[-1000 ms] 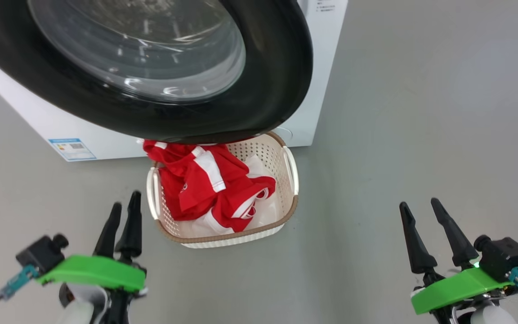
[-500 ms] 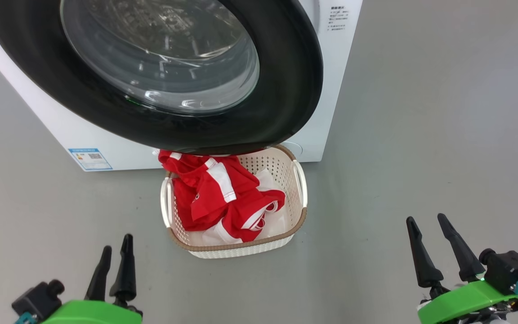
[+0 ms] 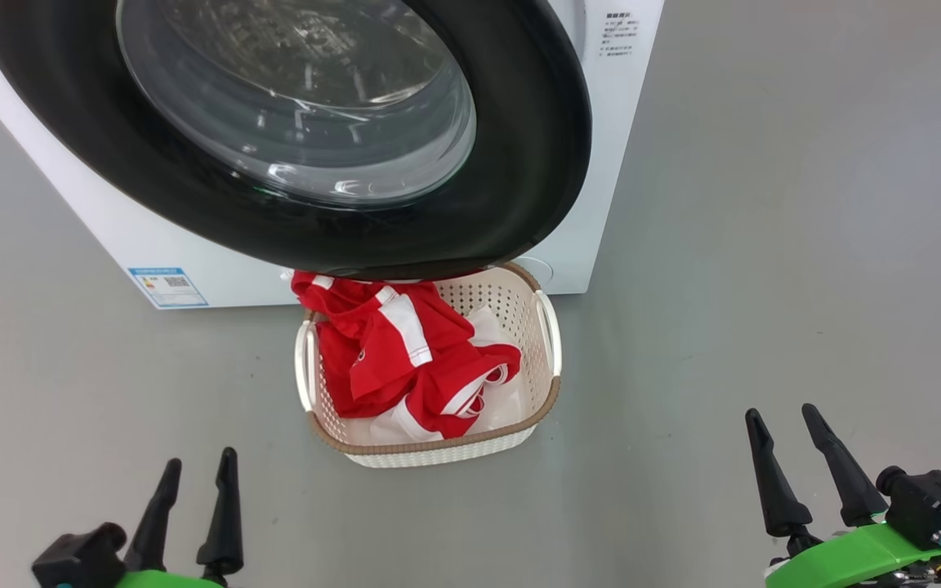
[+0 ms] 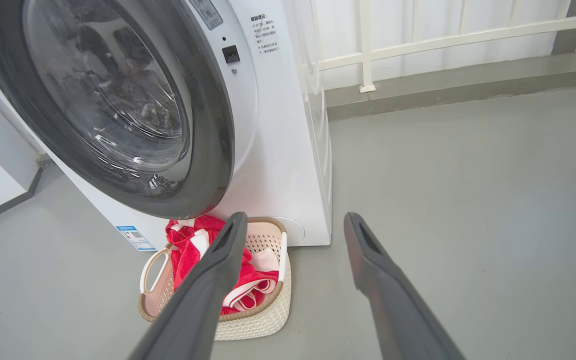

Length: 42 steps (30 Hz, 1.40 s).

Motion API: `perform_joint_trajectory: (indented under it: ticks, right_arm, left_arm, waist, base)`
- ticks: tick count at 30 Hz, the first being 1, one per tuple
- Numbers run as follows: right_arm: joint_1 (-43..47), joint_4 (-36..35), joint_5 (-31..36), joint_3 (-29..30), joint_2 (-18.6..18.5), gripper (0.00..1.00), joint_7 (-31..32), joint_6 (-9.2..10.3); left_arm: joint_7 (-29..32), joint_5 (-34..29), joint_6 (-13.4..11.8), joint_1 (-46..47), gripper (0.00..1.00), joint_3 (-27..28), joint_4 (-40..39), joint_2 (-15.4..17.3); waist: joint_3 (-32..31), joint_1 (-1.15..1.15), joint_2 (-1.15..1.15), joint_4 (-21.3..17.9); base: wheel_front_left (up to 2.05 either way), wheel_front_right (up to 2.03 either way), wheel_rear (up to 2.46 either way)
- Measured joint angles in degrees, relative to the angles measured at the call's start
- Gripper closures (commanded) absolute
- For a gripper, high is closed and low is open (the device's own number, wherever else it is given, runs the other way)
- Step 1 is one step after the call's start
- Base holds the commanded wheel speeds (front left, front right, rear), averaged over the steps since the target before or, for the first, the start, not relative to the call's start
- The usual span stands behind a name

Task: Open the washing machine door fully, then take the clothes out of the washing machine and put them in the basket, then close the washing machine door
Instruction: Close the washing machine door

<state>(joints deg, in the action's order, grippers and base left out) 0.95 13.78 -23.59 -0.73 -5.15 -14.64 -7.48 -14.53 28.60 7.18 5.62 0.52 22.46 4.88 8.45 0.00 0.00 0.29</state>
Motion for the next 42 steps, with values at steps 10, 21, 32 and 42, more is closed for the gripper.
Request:
perform_joint_trajectory:
  ticks: [10, 21, 32, 42]
  right_arm:
    - [0.0, -0.1, 0.0, 0.1, 0.0, 0.0, 0.0, 0.0]
    - [-0.1, -0.6, 0.2, 0.1, 0.0, 0.0, 0.0, 0.0]
    - [-0.1, -0.6, 0.2, 0.1, 0.0, 0.0, 0.0, 0.0]
    - [-0.4, -0.6, -0.1, -1.1, -0.1, 1.0, 0.0, 0.0]
  left_arm:
    - [0.0, -14.1, 0.0, -1.3, 0.0, 2.8, -5.6, -2.1]
    - [0.0, -18.1, 0.0, -3.4, 0.0, 2.6, -7.9, -2.3]
    - [0.0, -17.4, 0.0, -3.4, 0.0, 2.1, -8.2, -2.3]
    - [0.0, -16.6, 0.0, -3.4, 0.0, 0.7, -8.7, -2.3]
  waist:
    - [0.1, 0.0, 0.0, 0.1]
    - [0.3, 0.0, 0.0, 0.2]
    - [0.5, 0.0, 0.0, 0.4]
    - [0.5, 0.0, 0.0, 1.6]
  base:
    - [0.0, 0.0, 0.0]
    - [0.0, 0.0, 0.0]
    - [0.0, 0.0, 0.0]
    - [0.0, 0.0, 0.0]
